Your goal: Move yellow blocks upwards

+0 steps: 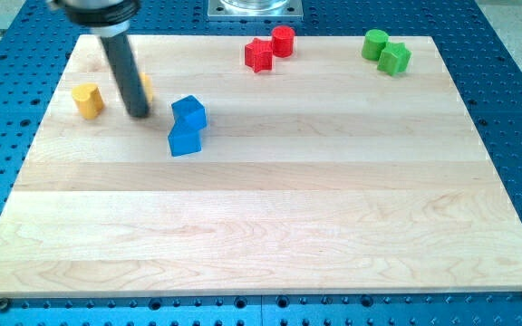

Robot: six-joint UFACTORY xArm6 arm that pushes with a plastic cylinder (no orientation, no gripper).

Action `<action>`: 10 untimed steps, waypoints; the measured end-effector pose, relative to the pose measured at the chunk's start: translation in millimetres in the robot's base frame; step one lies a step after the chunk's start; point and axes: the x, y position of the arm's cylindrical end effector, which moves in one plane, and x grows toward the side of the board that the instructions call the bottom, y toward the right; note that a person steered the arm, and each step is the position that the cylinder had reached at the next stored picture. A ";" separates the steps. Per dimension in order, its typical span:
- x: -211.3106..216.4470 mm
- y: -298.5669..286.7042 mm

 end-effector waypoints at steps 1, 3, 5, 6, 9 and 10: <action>-17.3 42.3; -23.7 -36.8; 44.3 -31.1; 68.1 -70.8; -16.5 -84.9; -16.5 -75.3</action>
